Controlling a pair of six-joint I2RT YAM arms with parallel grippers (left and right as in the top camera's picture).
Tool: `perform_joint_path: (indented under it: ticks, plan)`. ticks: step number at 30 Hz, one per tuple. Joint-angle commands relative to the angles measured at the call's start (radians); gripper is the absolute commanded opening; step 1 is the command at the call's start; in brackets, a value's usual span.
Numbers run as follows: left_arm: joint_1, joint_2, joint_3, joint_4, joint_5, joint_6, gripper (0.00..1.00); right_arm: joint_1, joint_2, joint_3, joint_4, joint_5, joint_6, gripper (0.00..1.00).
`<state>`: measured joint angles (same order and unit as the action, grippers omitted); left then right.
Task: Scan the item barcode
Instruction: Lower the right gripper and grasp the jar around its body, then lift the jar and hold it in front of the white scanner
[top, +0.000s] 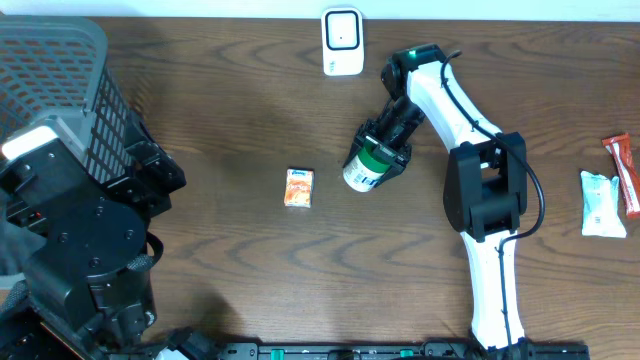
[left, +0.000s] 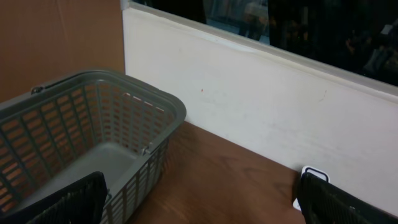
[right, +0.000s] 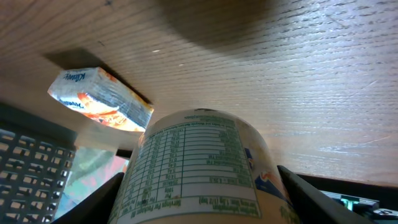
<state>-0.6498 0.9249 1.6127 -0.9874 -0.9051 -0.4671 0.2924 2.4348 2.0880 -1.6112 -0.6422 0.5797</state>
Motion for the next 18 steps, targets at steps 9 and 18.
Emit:
perform_joint_path:
  ticks: [9,18]
  plan:
    - [0.003,0.002,-0.001,0.000,-0.024,-0.001,0.98,0.036,0.006,0.027,0.014,-0.045,-0.080,0.57]
    - [0.003,0.002,-0.001,0.000,-0.024,-0.001,0.98,0.138,0.005,0.072,-0.008,-0.046,-0.180,0.53]
